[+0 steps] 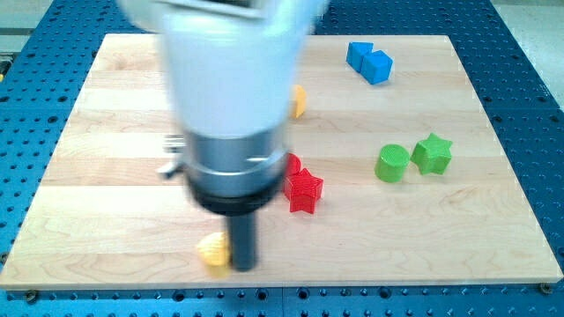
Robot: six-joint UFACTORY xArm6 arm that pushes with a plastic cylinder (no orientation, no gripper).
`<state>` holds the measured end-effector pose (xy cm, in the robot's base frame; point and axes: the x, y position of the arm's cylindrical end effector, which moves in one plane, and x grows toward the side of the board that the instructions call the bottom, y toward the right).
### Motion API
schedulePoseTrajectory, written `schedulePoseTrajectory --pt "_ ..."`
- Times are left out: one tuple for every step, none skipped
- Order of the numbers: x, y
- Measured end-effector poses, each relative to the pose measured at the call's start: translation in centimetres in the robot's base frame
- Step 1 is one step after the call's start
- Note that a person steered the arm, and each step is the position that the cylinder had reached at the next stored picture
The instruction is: Move the yellow heart diagonally to the bottom left of the red circle
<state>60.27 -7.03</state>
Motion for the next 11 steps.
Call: schedulePoseTrajectory --pt "-2.7 -7.1" --pt "-5.9 -10.4" --pt "-2.9 -17.8" --pt "1.3 -17.1" --pt "-1.1 -10.9" --pt "-4.4 -8.0" --pt "-4.0 -8.5" --pt "-0.1 -8.7" --pt "1.1 -6.3" --pt "-4.9 -5.0" --pt "-7.3 -3.6"
